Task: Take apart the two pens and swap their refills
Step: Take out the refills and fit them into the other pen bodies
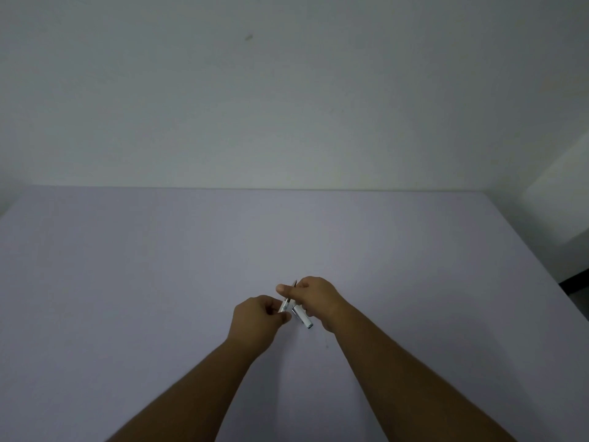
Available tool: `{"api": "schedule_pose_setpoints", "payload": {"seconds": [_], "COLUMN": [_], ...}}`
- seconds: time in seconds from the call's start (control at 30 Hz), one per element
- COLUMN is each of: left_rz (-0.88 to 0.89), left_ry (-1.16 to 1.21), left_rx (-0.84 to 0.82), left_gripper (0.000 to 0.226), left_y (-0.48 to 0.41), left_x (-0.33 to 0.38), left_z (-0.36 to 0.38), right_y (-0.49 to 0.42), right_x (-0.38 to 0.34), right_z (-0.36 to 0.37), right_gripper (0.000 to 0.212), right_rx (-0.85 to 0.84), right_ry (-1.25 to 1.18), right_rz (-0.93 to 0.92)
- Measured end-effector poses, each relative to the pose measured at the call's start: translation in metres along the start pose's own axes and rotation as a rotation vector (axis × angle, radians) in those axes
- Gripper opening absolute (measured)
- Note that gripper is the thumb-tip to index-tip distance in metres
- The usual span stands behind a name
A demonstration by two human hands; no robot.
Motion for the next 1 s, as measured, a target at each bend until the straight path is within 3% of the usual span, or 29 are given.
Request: {"api": "schedule_pose_setpoints", "payload": {"seconds": [0.13,0.27,0.33,0.43,0.53,0.6,0.73,0.87,1.0], "left_rz": [-0.002,-0.001,0.000,-0.004,0.005,0.005,0.008,-0.001,0.001], "left_ry": [-0.005,-0.030,-0.015,-0.010,-0.041,-0.037,-0.036,-0.025,-0.014], "left_rx": [0.015,0.001,0.000,0.009,0.007,0.008,0.016,0.007,0.016], "left_gripper": [0.011,0.011,0.013,0.006,0.007,0.007,0.009,0.009,0.017], "left_y": [-0.0022,-0.0005,-0.0006,-0.0016,-0.0003,-0.0004,-0.0019,-0.0007,-0.0015], "left_x": [0.0000,0.0019,0.0016,0.0016,0.0025,0.0024,0.0036,0.0038,0.0047], "left_z": [-0.0021,0.0007,-0.0001,-0.0026,-0.0008,-0.0005,-0.0033,-0.0010,-0.0019], "right_y": [0.0001,-0.0033,-0.0031,-0.0014,-0.0027,-0.0019,-0.0001,-0.0002,0.0029], "right_x": [-0.0018,-0.0037,-0.0029,-0.0020,-0.0019,-0.0015,-0.0011,-0.0017,-0.0058], "right_z": [0.0061,-0.0010,0.0008,0.0030,-0.0023,-0.0011,0.0020,-0.0009,-0.0029], "right_gripper": [0.008,0.034,0.034,0.014,0.032,0.042,0.017,0.029,0.009], "right_rx": [-0.064,0.060,0.026,-0.042,0.024,0.015,-0.036,-0.008,-0.055], "right_ry": [-0.134,0.076,0.033,-0.065,0.108,0.096,-0.053,0.012,-0.108], "right_rz": [-0.032,-0.032,-0.032,-0.031,-0.027,-0.018,-0.046,-0.020,-0.046]}}
Point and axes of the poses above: each hand's wrist, its own y-axis away from the middle knuckle, its own z-axis out of the palm, x = y × z, the point moved 8 cm from there along -y, towards the middle knuckle, and after that the axes turned 1 degree about x, right-handed, at the moved point
